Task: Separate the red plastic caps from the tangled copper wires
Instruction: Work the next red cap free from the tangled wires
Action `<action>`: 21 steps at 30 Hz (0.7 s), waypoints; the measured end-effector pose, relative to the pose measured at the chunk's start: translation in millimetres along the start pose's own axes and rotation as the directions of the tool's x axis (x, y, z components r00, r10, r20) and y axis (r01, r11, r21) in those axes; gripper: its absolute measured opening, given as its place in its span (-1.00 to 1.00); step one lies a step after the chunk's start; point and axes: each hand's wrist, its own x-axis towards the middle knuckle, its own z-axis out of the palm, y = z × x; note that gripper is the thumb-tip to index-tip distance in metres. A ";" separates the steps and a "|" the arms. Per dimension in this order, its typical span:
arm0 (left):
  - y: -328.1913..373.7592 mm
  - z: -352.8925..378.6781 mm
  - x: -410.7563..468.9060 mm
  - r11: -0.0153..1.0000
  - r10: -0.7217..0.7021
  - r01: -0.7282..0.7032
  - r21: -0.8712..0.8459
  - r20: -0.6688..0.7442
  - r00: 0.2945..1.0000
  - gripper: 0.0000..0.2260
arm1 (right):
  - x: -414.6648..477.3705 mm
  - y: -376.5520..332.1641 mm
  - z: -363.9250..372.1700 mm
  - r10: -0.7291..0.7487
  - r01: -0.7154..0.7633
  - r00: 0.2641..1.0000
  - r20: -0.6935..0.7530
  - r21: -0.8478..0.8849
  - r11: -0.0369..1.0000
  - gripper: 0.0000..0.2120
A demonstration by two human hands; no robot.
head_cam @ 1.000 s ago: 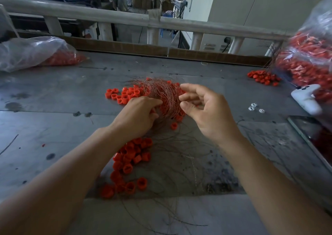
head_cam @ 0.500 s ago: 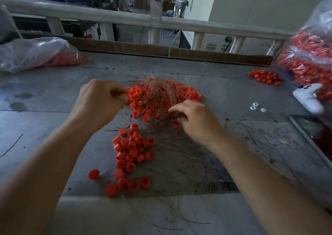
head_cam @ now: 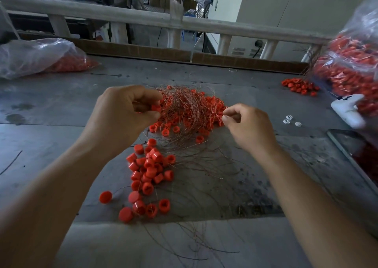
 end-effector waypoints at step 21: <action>7.7 14.9 -11.9 0.988 0.136 -0.118 -0.101 0.195 0.971 -0.58 | -16.2 -26.1 -11.1 -0.266 0.370 0.926 -0.268 0.499 0.784 -0.94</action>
